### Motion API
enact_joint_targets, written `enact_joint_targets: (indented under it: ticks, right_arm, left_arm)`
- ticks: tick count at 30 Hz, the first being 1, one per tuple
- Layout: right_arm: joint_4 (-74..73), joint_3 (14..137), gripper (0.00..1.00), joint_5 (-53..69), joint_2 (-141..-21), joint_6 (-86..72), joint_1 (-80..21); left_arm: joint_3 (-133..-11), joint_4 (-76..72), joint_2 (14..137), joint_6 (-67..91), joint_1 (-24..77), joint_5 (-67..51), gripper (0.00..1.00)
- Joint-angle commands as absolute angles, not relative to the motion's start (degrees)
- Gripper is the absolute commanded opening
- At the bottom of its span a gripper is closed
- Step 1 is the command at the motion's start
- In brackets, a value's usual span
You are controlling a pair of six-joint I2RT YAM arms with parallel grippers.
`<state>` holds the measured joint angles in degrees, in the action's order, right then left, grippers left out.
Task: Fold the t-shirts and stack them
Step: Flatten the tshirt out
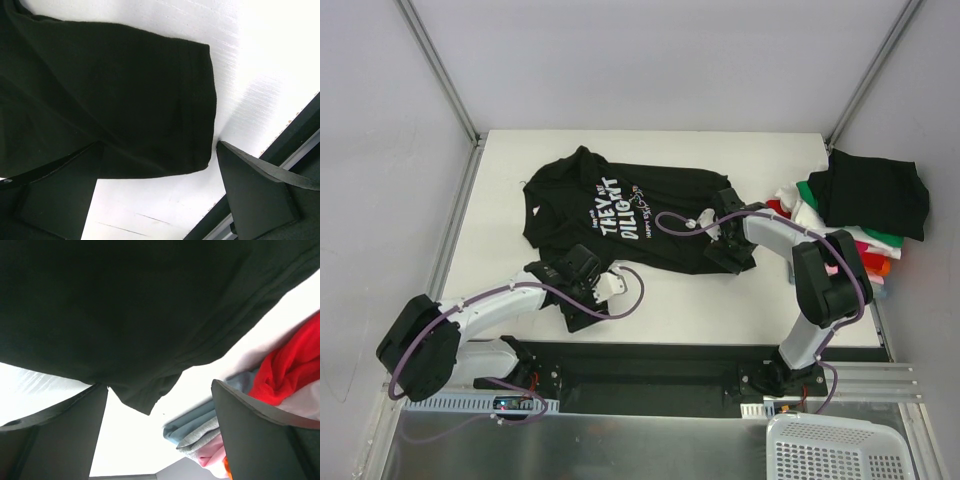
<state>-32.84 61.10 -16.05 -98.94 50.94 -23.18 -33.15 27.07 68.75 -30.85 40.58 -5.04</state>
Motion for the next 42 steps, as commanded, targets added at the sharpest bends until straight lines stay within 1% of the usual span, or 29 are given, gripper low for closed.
enact_joint_targets:
  ticks: [1, 6, 7, 9, 10, 12, 13, 15, 19, 22, 27, 28, 30, 31, 32, 33, 34, 35, 36, 38, 39, 40, 41, 42]
  right_arm:
    - [-34.63, 60.74, 0.86, -11.96, -98.09, 52.64, -22.33]
    - [-35.95, 59.15, 0.8, -8.71, -97.3, 53.79, -21.27]
    - [-36.12, 58.98, 0.77, -7.48, -97.21, 54.14, -21.27]
    - [-36.91, 58.45, 0.75, -6.33, -96.68, 54.58, -20.66]
    - [-37.09, 58.27, 0.72, -5.2, -96.59, 54.93, -20.48]
    - [-37.44, 57.83, 0.69, -4.75, -96.24, 55.19, -20.48]
    - [-37.7, 57.75, 0.64, -4.4, -96.15, 55.11, -20.39]
    - [-38.32, 57.74, 0.59, -3.78, -96.07, 55.2, -20.39]
    - [-38.93, 57.57, 0.46, -2.73, -95.71, 55.11, -20.39]
    - [-39.02, 57.13, 0.42, -2.99, -95.63, 55.28, -20.48]
    - [-39.11, 56.95, 0.42, -3.25, -94.92, 55.28, -20.3]
    - [-39.2, 56.95, 0.42, -3.25, -94.83, 55.28, -20.22]
    - [-39.29, 57.22, 0.42, -3.34, -94.66, 55.2, -20.22]
    - [-39.55, 57.39, 0.41, -3.25, -94.66, 55.11, -20.21]
    - [-39.72, 57.48, 0.36, -2.99, -94.83, 55.11, -20.3]
    - [-39.81, 57.65, 0.32, -2.99, -94.92, 55.02, -20.3]
    - [-39.81, 57.74, 0.15, -3.16, -95.1, 55.02, -20.22]
    - [-39.9, 57.74, 0.06, -3.43, -95.27, 54.93, -20.21]
    - [-39.9, 57.66, 0.01, -3.6, -95.45, 54.84, -20.21]
    - [-39.99, 57.39, 0.01, -4.04, -95.54, 54.84, -20.21]
    - [-39.99, 57.31, 0.01, -4.3, -95.36, 54.76, -20.3]
    - [-40.08, 57.04, 0.01, -4.39, -94.84, 54.67, -20.22]
    - [-40.34, 56.78, 0.01, -4.39, -94.49, 54.58, -20.3]
    - [-40.6, 56.6, 0.01, -4.39, -94.13, 54.58, -20.22]
  left_arm:
    - [-34.63, 25.14, 71.01, -32.08, 40.96, -3.69, 0.96]
    - [-35.15, 24.0, 71.89, -33.22, 41.04, -1.76, 0.95]
    - [-35.24, 23.91, 71.98, -33.22, 40.96, -1.67, 0.95]
    - [-35.51, 23.64, 72.33, -33.22, 40.96, -1.32, 0.95]
    - [-35.59, 23.56, 72.42, -33.31, 40.96, -1.06, 0.94]
    - [-35.77, 23.38, 72.68, -33.31, 40.96, -0.88, 0.94]
    - [-35.77, 23.2, 72.86, -33.22, 40.96, -0.79, 0.94]
    - [-35.77, 23.03, 73.21, -33.14, 40.96, -0.62, 0.93]
    - [-35.6, 22.59, 73.48, -32.96, 40.87, -0.27, 0.92]
    - [-35.33, 22.24, 73.21, -32.87, 40.87, -0.26, 0.92]
    - [-34.37, 21.71, 73.21, -32.69, 40.78, -0.35, 0.89]
    - [-34.28, 21.62, 73.39, -32.61, 40.78, -0.35, 0.85]
    - [-34.19, 21.45, 73.56, -32.96, 40.78, -0.26, 0.8]
    - [-34.1, 21.36, 73.74, -32.87, 40.78, -0.26, 0.76]
    - [-34.1, 21.36, 73.83, -32.87, 40.78, -0.26, 0.69]
    - [-34.1, 21.36, 74.0, -32.96, 40.78, -0.26, 0.65]
    - [-34.1, 21.36, 74.0, -33.05, 40.78, -0.26, 0.6]
    - [-34.01, 21.36, 73.92, -33.05, 40.78, -0.35, 0.53]
    - [-34.01, 21.36, 73.92, -33.22, 40.69, -0.26, 0.49]
    - [-33.75, 21.36, 73.22, -33.31, 40.69, 1.4, 0.39]
    - [-33.66, 21.53, 72.95, -33.48, 40.69, 1.84, 0.25]
    - [-33.66, 21.19, 72.25, -33.4, 40.69, 2.11, 0.12]
    - [-33.58, 21.36, 71.81, -33.22, 40.69, 3.15, 0.03]
    - [-33.57, 21.36, 71.37, -33.22, 40.69, 3.51, 0.0]
